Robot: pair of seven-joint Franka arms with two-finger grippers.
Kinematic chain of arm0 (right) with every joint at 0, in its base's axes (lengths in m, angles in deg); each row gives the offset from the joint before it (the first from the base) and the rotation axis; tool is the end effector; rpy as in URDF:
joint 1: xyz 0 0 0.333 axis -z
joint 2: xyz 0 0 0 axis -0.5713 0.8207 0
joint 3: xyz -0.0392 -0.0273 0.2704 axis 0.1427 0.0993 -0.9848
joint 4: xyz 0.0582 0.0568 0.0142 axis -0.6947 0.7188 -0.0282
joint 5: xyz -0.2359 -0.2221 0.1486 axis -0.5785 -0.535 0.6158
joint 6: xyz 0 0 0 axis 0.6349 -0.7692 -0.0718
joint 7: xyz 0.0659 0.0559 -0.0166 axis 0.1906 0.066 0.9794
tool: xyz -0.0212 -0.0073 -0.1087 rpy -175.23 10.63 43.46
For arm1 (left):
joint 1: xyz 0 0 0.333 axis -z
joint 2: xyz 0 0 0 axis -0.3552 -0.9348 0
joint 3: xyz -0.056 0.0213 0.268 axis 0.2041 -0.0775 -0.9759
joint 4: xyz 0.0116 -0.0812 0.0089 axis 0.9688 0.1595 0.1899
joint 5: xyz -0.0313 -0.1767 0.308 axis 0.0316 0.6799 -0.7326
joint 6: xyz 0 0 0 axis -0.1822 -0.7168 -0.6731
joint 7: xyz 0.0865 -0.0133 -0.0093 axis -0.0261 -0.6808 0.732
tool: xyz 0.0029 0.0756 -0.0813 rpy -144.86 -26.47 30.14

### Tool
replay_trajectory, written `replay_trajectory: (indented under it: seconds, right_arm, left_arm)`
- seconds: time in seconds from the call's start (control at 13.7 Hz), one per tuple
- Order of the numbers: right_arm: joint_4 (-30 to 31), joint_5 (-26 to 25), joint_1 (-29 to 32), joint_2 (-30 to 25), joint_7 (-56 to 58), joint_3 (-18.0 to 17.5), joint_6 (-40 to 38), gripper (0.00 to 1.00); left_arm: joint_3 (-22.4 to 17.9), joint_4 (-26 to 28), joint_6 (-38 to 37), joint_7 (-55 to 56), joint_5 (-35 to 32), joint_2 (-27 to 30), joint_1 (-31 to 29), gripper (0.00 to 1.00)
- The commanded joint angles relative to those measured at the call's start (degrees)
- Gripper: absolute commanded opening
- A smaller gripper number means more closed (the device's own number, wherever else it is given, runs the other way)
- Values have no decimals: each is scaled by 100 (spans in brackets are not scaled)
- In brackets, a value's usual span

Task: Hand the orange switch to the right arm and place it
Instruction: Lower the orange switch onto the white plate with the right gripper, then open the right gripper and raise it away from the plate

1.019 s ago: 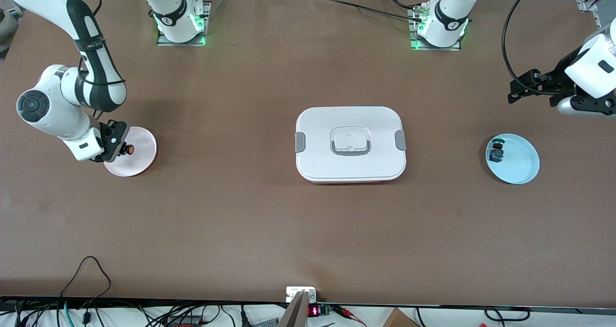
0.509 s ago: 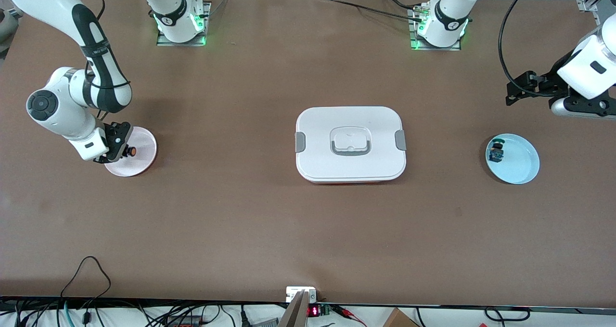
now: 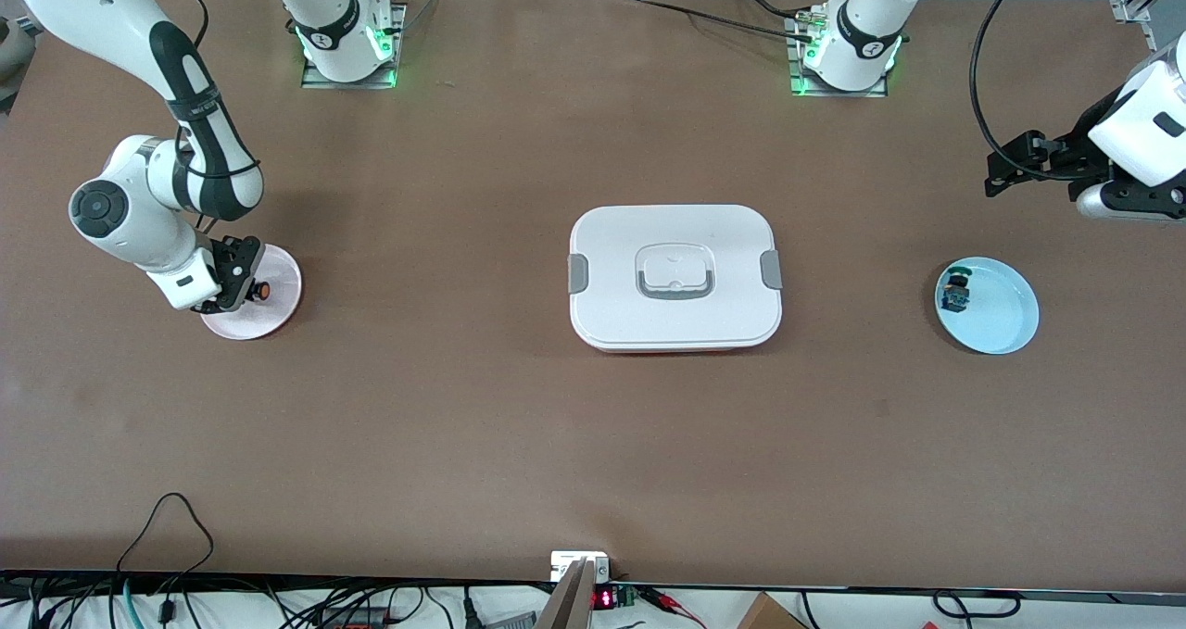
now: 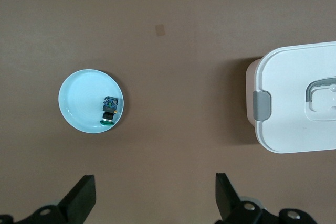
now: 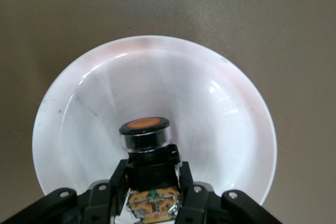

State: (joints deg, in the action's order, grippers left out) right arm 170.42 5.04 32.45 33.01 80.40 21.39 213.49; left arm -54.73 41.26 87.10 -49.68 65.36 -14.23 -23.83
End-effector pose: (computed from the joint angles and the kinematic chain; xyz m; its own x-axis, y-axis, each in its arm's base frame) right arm 0.5023 -0.0890 0.1814 0.2293 0.9681 -0.1008 0.9732 -0.2299 0.0058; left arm 0.5175 -0.0240 0.5652 0.9964 -0.0459 -0.0719 -0.0457 -0.9989 0.0047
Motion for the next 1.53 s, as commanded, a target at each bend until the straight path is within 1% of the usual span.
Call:
replay_trajectory:
  seconds: [0.0, 0.07, 0.15, 0.22, 0.29, 0.36, 0.58, 0.87, 0.95, 1.02, 1.24, 1.38, 1.46]
  right_arm:
    - [333, -58, 45, -68, 81, -29, 291, 11]
    - [350, -58, 54, -68, 89, -29, 283, 11]
    - [368, -58, 54, -76, 89, -29, 282, 13]
    - [368, -40, 54, -85, 20, -29, 248, 32]
    - [368, -23, 54, -111, -7, -29, 195, 91]
    - [368, 21, 54, -164, -77, -29, 64, 100]
    - [316, 30, 45, -480, -507, -29, -226, 100]
    - [96, 30, -60, -1068, -1280, -38, -736, 100]
    - [-113, 30, -60, -1148, -1308, -38, -1033, 100]
    - [-446, 48, -60, -1149, -1325, -38, -1497, 100]
    - [-1413, 468, -60, -1157, -1544, -29, -2781, 100]
    - [-1871, 487, -60, -1192, -2008, -38, -3389, 100]
    - [-2047, 496, -60, -1201, -2351, -38, -3574, 100]
  left_arm:
    - [43, -175, -126, 81, -143, -84, 4, 100]
    - [52, -184, -126, 55, -178, -84, 4, 100]
    - [52, -184, -135, 55, -170, -84, 4, 100]
    - [61, -184, -135, 72, -179, -84, 4, 100]
    - [61, -184, -135, 81, -179, -84, 13, 100]
    - [70, -184, -135, 81, -188, -84, 13, 100]
    - [70, -184, -126, 72, -179, -93, 4, 100]
    - [61, -184, -117, 72, -179, -93, 4, 100]
    - [61, -184, -117, 72, -179, -93, 4, 100]
    - [61, -184, -117, 72, -179, -93, 4, 100]
    - [61, -184, -117, 72, -179, -93, 4, 100]
    - [61, -184, -117, 72, -179, -93, 4, 100]
    - [61, -184, -108, 72, -179, -93, 4, 100]
